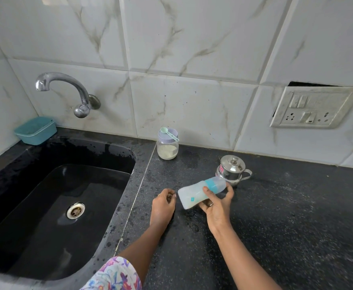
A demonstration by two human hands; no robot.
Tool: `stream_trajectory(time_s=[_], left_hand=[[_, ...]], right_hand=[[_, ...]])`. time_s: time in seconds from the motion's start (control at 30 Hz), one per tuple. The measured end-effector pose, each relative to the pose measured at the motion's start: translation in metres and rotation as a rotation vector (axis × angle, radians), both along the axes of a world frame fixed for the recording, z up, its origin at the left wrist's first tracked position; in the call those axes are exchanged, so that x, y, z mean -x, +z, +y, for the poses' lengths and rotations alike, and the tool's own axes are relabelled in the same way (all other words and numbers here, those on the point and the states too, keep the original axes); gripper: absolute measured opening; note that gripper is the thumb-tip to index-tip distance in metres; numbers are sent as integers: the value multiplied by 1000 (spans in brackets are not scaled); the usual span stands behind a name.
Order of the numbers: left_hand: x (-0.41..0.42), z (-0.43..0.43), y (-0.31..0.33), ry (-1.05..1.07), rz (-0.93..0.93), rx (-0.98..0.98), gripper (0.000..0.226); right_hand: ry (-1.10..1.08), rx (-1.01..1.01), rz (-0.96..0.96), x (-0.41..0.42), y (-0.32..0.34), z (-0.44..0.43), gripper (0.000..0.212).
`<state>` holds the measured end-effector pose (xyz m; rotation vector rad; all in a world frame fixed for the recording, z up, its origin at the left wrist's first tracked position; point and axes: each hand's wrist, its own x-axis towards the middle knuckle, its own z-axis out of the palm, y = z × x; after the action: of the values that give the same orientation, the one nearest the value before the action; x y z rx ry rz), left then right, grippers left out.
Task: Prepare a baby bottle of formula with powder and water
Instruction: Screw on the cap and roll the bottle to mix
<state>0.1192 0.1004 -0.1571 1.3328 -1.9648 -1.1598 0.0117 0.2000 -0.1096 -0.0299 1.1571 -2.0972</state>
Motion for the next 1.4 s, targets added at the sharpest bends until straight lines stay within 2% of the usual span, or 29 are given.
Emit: stream_trajectory(time_s=[0.2, 0.33, 0.47, 0.6, 0.73, 0.87, 1.0, 1.13, 1.27, 1.4], left_hand=[[1, 0, 1, -4, 0, -8, 14], [1, -1, 0, 3, -1, -5, 14], [1, 1, 1, -1, -1, -6, 14], [1, -1, 0, 3, 1, -4, 15], [0, 0, 1, 0, -2, -5, 15], [0, 0, 1, -4, -4, -2, 15], [0, 0, 1, -8, -2, -4, 15], [0, 0, 2, -5, -2, 0, 15], [0, 1, 4, -10, 1, 3, 14], [0, 1, 3, -7, 0, 4, 14]], right_hand=[[-66, 59, -74, 3, -1, 2, 63], [32, 12, 7, 3, 4, 4, 70], [-54, 60, -68, 4, 4, 1, 61], [36, 5, 19, 4, 6, 2, 69], [-53, 50, -66, 7, 5, 0, 62], [14, 10, 13, 6, 6, 2, 68], [-87, 47, -83, 7, 4, -2, 60], [26, 5, -19, 6, 3, 0, 70], [-61, 44, -90, 7, 2, -2, 64], [29, 7, -35, 6, 4, 0, 73]])
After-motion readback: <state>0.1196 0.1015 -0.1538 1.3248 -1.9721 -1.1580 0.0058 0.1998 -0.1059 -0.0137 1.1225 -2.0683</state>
